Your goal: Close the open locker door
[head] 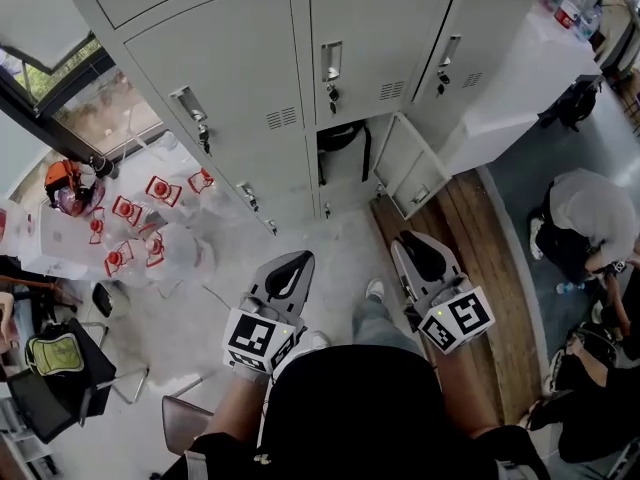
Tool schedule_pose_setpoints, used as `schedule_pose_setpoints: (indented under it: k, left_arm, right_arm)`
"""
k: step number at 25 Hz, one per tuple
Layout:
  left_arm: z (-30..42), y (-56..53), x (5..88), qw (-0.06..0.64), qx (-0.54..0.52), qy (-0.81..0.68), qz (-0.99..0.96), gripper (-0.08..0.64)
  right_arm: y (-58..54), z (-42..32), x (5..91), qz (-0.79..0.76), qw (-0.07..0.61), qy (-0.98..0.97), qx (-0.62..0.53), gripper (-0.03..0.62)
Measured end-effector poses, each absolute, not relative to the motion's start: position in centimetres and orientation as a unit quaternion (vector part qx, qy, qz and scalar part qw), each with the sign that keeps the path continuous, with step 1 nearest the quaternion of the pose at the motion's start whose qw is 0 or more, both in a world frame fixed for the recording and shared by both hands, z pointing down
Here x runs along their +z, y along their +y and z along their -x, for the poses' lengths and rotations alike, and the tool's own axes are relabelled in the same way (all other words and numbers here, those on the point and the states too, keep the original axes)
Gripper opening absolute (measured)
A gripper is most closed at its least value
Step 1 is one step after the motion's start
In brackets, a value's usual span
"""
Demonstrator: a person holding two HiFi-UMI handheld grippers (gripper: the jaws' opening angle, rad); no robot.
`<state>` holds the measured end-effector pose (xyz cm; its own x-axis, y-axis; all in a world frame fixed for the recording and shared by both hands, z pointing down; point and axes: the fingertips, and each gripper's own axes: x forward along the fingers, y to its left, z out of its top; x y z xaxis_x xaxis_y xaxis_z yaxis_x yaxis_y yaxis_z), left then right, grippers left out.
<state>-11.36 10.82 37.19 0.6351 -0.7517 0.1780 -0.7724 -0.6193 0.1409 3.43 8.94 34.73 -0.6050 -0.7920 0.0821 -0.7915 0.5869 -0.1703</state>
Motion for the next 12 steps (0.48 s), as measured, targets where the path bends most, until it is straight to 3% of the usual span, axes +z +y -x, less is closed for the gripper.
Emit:
schedule_pose_setpoints:
  k: [12]
  left_arm:
    - [2.8, 0.1, 37.0, 0.09, 0.097, -0.462, -0.877, 0.023]
  right_arm:
    - [-3.8, -12.6, 35.8, 0.414, 0.021, 0.903, -0.117, 0.063]
